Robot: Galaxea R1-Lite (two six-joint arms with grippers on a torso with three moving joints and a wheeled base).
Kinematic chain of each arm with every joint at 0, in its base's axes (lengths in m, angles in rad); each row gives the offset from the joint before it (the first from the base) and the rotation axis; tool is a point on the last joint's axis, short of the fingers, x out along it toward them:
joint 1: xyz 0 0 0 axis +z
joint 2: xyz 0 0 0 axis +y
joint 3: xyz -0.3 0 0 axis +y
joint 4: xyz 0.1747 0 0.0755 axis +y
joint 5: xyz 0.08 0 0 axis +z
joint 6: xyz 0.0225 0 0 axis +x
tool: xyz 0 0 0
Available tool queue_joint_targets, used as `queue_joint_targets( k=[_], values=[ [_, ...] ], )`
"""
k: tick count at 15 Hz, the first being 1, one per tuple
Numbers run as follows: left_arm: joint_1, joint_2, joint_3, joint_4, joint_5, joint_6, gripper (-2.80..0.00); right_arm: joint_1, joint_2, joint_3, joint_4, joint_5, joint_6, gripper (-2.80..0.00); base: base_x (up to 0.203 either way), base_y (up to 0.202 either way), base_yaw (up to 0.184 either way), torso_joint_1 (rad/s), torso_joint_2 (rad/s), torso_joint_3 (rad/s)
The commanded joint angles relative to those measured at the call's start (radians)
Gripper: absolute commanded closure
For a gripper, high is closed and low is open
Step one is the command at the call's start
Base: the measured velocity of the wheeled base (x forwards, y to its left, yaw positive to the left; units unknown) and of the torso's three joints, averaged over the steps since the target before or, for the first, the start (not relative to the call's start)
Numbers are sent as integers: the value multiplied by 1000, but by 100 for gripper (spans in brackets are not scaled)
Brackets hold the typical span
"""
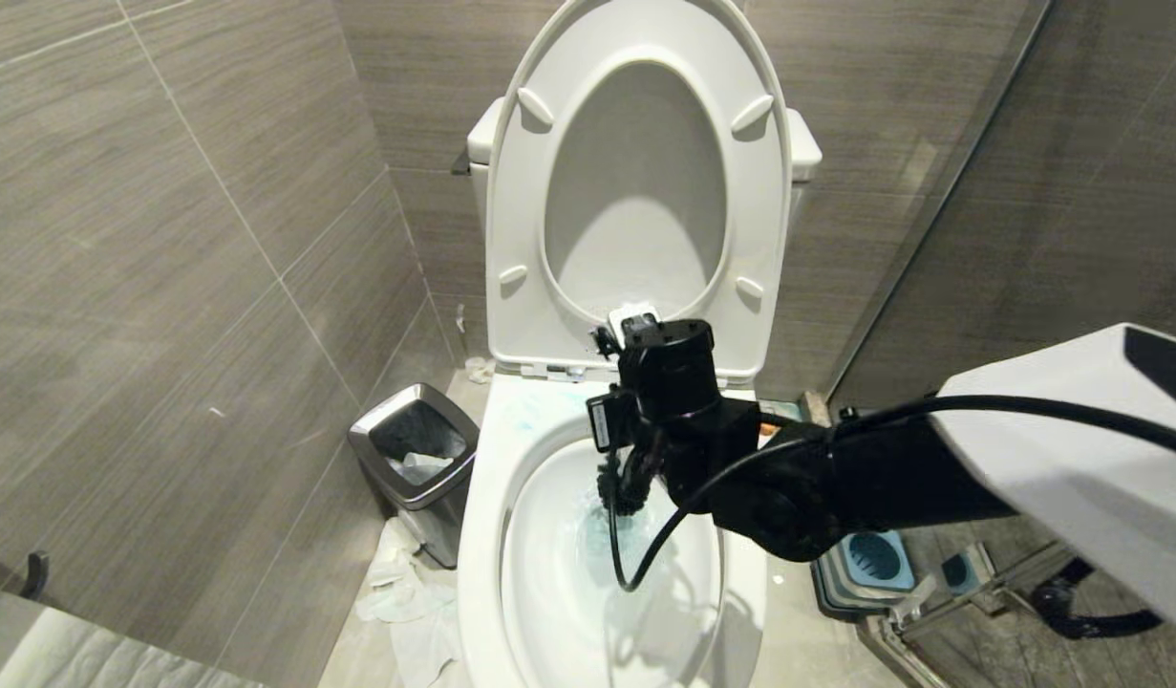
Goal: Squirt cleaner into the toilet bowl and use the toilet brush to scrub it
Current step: Scrub the toilet bowl
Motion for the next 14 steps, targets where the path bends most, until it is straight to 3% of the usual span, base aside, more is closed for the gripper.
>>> queue_joint_targets(
  k=[1,14],
  values=[
    [0,1,6,0,1,-1,0,5,-92,-5,26,-2,0,0,0,0,0,0,0,0],
    [0,1,7,0,1,0,0,-43,271,-191,17,-2,64,0,0,0,0,0,0,0]
  ],
)
